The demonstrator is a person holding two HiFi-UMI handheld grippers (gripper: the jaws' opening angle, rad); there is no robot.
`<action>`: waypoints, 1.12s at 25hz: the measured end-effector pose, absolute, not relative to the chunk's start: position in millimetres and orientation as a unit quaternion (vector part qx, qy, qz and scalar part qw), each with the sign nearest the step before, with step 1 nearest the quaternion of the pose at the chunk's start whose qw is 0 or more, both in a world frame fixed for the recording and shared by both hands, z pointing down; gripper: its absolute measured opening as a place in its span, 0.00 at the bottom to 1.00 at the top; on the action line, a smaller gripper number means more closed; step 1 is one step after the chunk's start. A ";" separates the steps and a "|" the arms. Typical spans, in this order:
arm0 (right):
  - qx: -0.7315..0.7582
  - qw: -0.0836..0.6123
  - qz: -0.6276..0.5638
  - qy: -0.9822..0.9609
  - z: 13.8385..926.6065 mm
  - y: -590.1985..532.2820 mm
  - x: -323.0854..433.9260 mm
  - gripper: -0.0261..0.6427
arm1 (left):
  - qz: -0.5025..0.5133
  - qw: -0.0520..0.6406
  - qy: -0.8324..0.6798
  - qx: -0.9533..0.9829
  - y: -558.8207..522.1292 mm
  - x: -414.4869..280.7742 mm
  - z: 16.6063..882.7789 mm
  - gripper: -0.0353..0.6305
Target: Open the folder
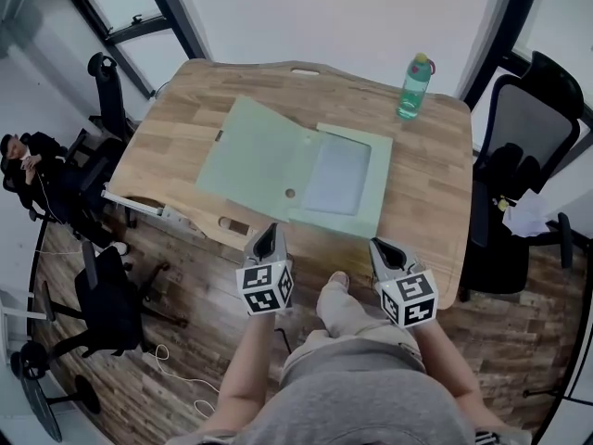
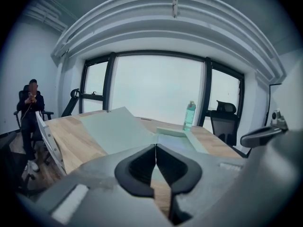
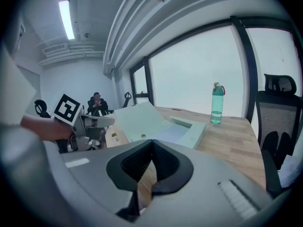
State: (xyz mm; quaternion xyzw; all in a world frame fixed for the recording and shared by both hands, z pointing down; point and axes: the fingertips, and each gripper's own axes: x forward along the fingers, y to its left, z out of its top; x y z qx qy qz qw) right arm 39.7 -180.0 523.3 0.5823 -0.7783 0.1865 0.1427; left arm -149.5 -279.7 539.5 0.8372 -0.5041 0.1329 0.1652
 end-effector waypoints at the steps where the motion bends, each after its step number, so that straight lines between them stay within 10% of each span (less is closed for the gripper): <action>1: 0.582 0.137 0.182 -0.781 518.4 -174.9 37.5 0.04 | 0.130 0.165 -0.502 0.839 -271.9 -147.1 536.3 0.06; 28: 0.574 0.094 0.142 -0.801 488.0 -87.3 3.8 0.04 | 0.099 0.157 -0.450 0.874 -128.5 -126.6 495.5 0.06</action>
